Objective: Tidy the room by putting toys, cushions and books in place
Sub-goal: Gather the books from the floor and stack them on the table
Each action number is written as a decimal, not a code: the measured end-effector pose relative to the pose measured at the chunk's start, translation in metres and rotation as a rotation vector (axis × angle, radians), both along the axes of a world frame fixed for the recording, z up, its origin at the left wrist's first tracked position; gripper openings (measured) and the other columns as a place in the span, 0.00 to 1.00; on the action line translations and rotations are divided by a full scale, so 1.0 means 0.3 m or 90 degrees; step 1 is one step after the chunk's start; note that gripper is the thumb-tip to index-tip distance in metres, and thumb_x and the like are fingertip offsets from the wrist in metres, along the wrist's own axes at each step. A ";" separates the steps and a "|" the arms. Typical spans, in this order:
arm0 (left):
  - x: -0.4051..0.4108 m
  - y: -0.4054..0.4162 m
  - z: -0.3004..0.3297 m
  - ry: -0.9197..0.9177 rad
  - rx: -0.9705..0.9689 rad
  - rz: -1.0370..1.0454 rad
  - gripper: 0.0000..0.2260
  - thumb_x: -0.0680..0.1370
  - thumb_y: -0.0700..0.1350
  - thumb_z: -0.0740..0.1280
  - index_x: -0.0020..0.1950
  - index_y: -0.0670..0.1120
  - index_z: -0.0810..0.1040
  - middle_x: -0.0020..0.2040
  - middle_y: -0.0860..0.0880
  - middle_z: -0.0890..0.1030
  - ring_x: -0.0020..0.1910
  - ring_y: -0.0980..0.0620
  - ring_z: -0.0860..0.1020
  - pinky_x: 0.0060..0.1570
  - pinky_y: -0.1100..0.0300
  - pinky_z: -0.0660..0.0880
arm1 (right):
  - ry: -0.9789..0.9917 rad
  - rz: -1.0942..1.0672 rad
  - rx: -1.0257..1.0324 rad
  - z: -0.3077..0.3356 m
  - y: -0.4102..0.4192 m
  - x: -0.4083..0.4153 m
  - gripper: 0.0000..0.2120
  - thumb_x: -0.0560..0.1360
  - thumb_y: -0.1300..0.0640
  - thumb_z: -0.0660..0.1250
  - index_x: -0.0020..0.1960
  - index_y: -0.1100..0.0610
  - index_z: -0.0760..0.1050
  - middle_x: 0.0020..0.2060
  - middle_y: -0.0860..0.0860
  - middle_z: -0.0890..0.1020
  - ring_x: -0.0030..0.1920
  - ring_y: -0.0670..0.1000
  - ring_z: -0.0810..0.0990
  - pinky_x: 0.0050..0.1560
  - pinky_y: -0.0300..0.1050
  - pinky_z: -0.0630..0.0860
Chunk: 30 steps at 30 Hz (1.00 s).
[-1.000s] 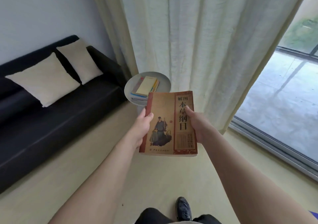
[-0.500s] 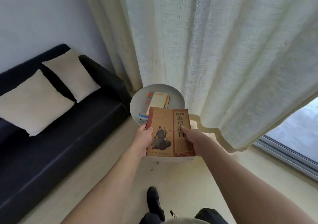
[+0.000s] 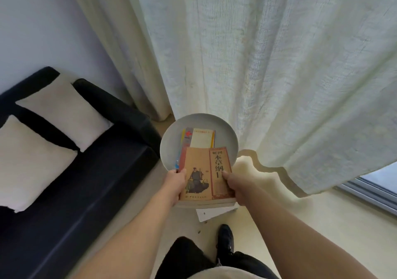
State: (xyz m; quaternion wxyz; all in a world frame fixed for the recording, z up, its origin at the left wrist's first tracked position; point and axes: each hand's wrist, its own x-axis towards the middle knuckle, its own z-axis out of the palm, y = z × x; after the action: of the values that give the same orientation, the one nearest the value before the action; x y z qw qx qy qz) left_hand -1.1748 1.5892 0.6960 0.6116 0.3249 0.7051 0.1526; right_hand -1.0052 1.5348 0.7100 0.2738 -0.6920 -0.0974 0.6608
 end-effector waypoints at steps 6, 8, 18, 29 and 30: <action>-0.076 0.352 -0.027 0.042 0.020 -0.045 0.14 0.83 0.53 0.58 0.63 0.48 0.76 0.52 0.46 0.84 0.50 0.44 0.83 0.50 0.43 0.81 | 0.069 -0.015 0.033 -0.061 0.312 -0.016 0.12 0.81 0.65 0.56 0.60 0.57 0.73 0.53 0.56 0.83 0.52 0.56 0.83 0.52 0.53 0.81; -0.100 0.495 -0.061 0.010 -0.032 -0.057 0.15 0.83 0.52 0.59 0.65 0.48 0.76 0.52 0.44 0.84 0.52 0.41 0.83 0.52 0.41 0.80 | 0.083 -0.007 0.043 -0.085 0.434 -0.015 0.15 0.79 0.68 0.55 0.63 0.57 0.72 0.55 0.56 0.82 0.54 0.58 0.83 0.55 0.55 0.80; -0.010 0.990 -0.545 -0.064 -0.118 -0.143 0.17 0.84 0.41 0.59 0.72 0.50 0.69 0.52 0.49 0.83 0.51 0.48 0.81 0.45 0.52 0.78 | -0.041 -0.108 -0.013 -0.481 0.832 -0.020 0.15 0.80 0.68 0.53 0.53 0.51 0.73 0.48 0.52 0.82 0.45 0.53 0.83 0.41 0.50 0.83; -0.017 0.990 -0.944 -0.022 -0.123 -0.128 0.21 0.83 0.37 0.60 0.75 0.51 0.67 0.55 0.50 0.81 0.47 0.53 0.81 0.38 0.57 0.77 | -0.143 -0.124 -0.095 -0.905 0.845 -0.114 0.15 0.80 0.60 0.56 0.63 0.48 0.68 0.56 0.49 0.80 0.52 0.52 0.81 0.47 0.54 0.83; -0.016 0.987 -0.919 -0.002 -0.111 -0.142 0.21 0.82 0.36 0.60 0.75 0.50 0.68 0.58 0.49 0.80 0.48 0.52 0.80 0.41 0.57 0.77 | -0.130 -0.104 -0.103 -0.875 0.846 -0.112 0.14 0.80 0.59 0.56 0.64 0.49 0.69 0.56 0.50 0.80 0.52 0.53 0.81 0.46 0.52 0.83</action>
State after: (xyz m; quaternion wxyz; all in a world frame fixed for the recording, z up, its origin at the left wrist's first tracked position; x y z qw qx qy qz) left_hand -1.1796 1.8854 0.4203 0.6516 0.3471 0.6741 0.0224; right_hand -1.0389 1.7886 0.4475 0.2587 -0.7812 -0.0151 0.5680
